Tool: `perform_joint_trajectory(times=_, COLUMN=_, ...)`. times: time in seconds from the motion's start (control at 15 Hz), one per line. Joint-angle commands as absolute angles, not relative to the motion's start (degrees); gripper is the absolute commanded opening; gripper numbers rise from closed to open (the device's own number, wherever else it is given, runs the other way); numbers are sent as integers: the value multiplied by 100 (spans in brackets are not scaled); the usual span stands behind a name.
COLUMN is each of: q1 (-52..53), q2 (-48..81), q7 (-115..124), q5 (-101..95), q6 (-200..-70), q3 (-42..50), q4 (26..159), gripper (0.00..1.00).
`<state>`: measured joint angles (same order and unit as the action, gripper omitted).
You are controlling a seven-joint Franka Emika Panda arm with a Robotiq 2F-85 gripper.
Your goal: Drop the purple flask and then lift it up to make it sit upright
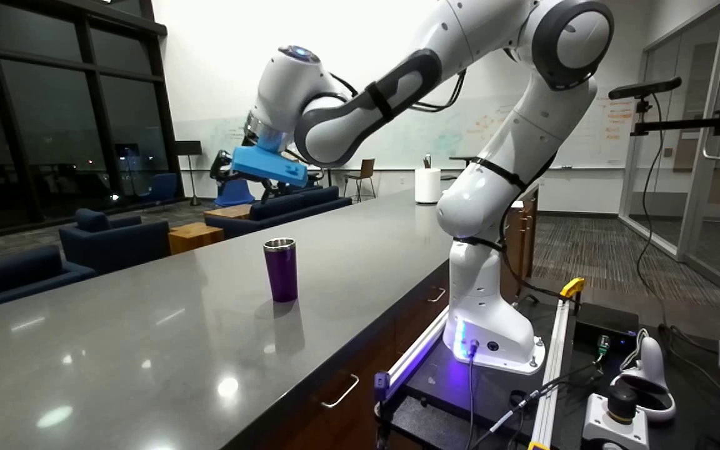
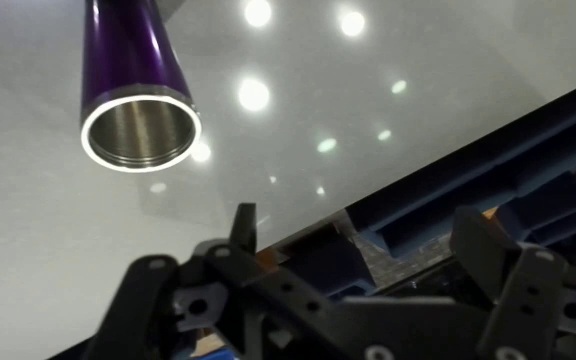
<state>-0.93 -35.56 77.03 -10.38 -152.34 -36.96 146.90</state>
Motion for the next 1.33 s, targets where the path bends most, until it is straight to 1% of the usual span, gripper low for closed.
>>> perform_joint_trajectory(times=0.0, q1=-725, q2=-3637, q7=8393, q5=-1843, q6=-15491, q3=-4950, q4=14235, gripper=100)
perform_joint_trajectory(times=0.13, q1=-1336, q2=-3717, q7=9291, q5=-2506, q6=-15648, q3=-5914, q4=13871, gripper=100)
perform_joint_trajectory(times=0.27, q1=-1877, q2=-3806, q7=9907, q5=-3182, q6=-15356, q3=-6808, q4=13436, gripper=100)
perform_joint_trajectory(times=0.4, q1=-2197, q2=-3452, q7=9665, q5=-2778, q6=-15026, q3=-7605, q4=13011, gripper=100)
perform_joint_trajectory(times=0.53, q1=-2363, q2=-3333, q7=9230, q5=-2478, q6=-14268, q3=-8253, q4=12784, gripper=100)
perform_joint_trajectory(times=0.6, q1=-2175, q2=-3688, q7=9390, q5=-2433, q6=-14781, q3=-7790, q4=13059, gripper=100)
perform_joint_trajectory(times=0.73, q1=-2262, q2=-3689, q7=9263, q5=-2278, q6=-14428, q3=-8160, q4=12902, gripper=100)
perform_joint_trajectory(times=1.27, q1=-2328, q2=-3627, q7=9142, q5=-2267, q6=-14367, q3=-8193, q4=12862, gripper=100)
